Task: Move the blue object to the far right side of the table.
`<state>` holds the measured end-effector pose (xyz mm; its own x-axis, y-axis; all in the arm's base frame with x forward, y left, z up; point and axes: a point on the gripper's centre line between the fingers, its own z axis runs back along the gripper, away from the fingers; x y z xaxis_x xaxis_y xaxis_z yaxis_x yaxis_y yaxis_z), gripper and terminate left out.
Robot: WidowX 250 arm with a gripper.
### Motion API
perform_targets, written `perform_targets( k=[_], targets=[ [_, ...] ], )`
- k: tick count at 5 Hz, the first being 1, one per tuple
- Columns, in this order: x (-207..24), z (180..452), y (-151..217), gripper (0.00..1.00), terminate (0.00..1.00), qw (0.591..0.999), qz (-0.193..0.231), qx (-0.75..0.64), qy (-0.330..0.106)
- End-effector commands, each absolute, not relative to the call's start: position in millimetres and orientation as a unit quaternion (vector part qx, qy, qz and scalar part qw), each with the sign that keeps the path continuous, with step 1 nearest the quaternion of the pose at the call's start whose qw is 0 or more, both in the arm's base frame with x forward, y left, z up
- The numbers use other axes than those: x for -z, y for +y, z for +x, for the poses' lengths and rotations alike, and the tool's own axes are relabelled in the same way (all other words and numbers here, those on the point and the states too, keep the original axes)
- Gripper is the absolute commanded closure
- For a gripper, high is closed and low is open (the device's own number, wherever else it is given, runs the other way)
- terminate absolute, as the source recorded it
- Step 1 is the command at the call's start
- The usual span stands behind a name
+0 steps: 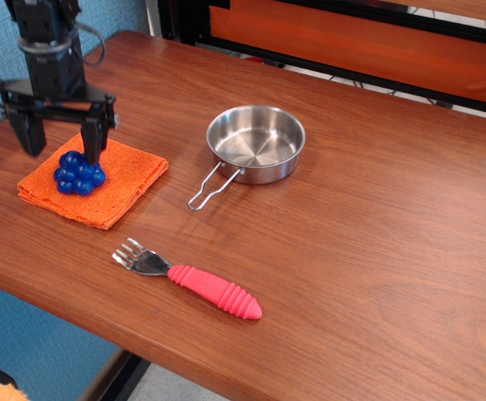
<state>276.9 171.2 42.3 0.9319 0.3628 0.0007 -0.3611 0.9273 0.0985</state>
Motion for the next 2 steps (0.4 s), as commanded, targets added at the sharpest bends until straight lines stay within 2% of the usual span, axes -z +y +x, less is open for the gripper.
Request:
perform_targets(
  k=[1, 2],
  targets=[
    [-44.7, 280.0, 170.0, 0.00, 0.00, 0.980, 0.051, -0.192, 0.000],
    [-41.4, 279.4, 167.9, 0.00, 0.00, 0.979, 0.049, -0.198, -0.001]
  ],
)
